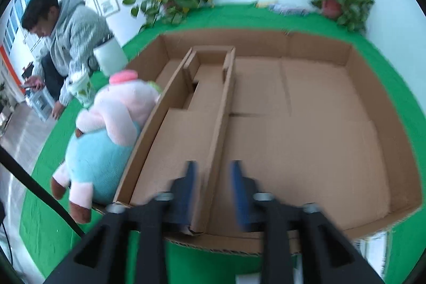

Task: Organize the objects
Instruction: 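Withdraw both grippers up from the box, then move both grippers toward the white hair dryer beside the box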

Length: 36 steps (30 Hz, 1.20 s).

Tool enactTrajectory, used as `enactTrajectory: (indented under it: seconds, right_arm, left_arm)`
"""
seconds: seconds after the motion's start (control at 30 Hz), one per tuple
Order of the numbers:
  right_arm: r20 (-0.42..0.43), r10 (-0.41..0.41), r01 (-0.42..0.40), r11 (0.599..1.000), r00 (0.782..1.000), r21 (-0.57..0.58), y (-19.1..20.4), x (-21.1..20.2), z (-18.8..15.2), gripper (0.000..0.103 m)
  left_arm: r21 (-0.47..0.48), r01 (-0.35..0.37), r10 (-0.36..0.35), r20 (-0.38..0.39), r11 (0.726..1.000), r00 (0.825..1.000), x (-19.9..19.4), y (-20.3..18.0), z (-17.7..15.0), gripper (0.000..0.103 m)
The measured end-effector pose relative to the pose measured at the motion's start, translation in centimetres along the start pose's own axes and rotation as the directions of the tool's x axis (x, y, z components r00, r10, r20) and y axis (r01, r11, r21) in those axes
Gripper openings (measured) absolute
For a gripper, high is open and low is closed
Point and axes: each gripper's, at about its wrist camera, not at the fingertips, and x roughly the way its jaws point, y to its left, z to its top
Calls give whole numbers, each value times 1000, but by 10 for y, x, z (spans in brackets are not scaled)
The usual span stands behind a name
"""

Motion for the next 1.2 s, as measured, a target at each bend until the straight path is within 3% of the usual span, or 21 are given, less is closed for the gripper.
enactTrajectory:
  seconds: [0.03, 0.13, 0.23, 0.37, 0.5, 0.53, 0.57, 0.6, 0.63, 0.67, 0.73, 0.77, 0.8, 0.83, 0.87, 0.93, 1.07, 1.2]
  right_arm:
    - [44, 3, -3, 1000, 999, -3, -1, -13, -3, 68]
    - [181, 8, 1, 999, 984, -46, 0, -56, -21, 92]
    - [247, 19, -3, 998, 969, -66, -3, -90, -50, 99]
    - [283, 8, 13, 997, 959, -74, -10, -123, -88, 99]
    - [276, -10, 25, 998, 961, -50, -19, -141, -119, 99]
    - [271, -21, 32, 999, 962, -37, -22, -143, -124, 95]
    - [268, -29, 37, 999, 963, -25, -26, -145, -129, 91]
    - [265, -36, 42, 999, 964, -14, -30, -147, -135, 75]
    - [256, -53, 56, 998, 965, -4, -34, -148, -140, 57]
    - [246, -80, 81, 997, 966, 7, -37, -148, -144, 51]
    - [233, -82, 78, 997, 969, 28, -45, -151, -151, 51]
    - [227, -69, 62, 997, 972, 35, -49, -152, -152, 55]
    - [215, -66, 59, 998, 974, 39, -51, -153, -153, 76]
    - [214, -64, 57, 998, 975, 41, -54, -153, -154, 101]
    - [226, -60, 52, 998, 972, 40, -55, -156, -157, 102]
    - [241, -45, 42, 999, 969, 18, -55, -162, -163, 102]
    - [213, 26, -22, 1000, 977, -18, -54, -166, -178, 102]
    - [162, 90, -75, 993, 983, -94, -46, -167, -200, 102]
  left_arm:
    - [3, 0, 0, 8, 1000, 1000, -2, -1, 0, 77]
    - [25, -24, 23, 36, 999, 999, -7, -9, -2, 79]
    - [44, -41, 39, 51, 998, 998, -10, -18, -5, 81]
    - [51, -54, 51, 51, 997, 997, -12, -33, -17, 80]
    - [44, 0, -1, 24, 999, 1000, -9, -49, -29, 80]
    - [39, 16, -17, 20, 999, 1000, -9, -51, -32, 76]
    - [37, 25, -26, 19, 999, 999, -9, -55, -35, 56]
    - [39, 32, -33, 7, 999, 999, -7, -57, -37, 21]
    - [42, 36, -35, -19, 998, 999, -4, -60, -38, 7]
    - [37, 39, -37, -42, 999, 998, 0, -62, -40, 3]
    - [24, 58, -56, -49, 998, 997, 1, -64, -44, 3]
    - [26, 50, -49, -53, 998, 997, 1, -67, -44, 13]
    - [34, 39, -37, -61, 999, 997, 1, -69, -45, 43]
    - [35, 42, -40, -63, 999, 997, 1, -70, -45, 62]
    - [25, 59, -57, -52, 998, 997, -1, -69, -46, 86]
    - [7, 102, -102, -20, 995, 995, -9, -68, -47, 86]
    - [17, 165, -164, -58, 986, 985, -9, -67, -49, 86]
    - [-24, 247, -248, -107, 969, 963, -6, -62, -57, 86]
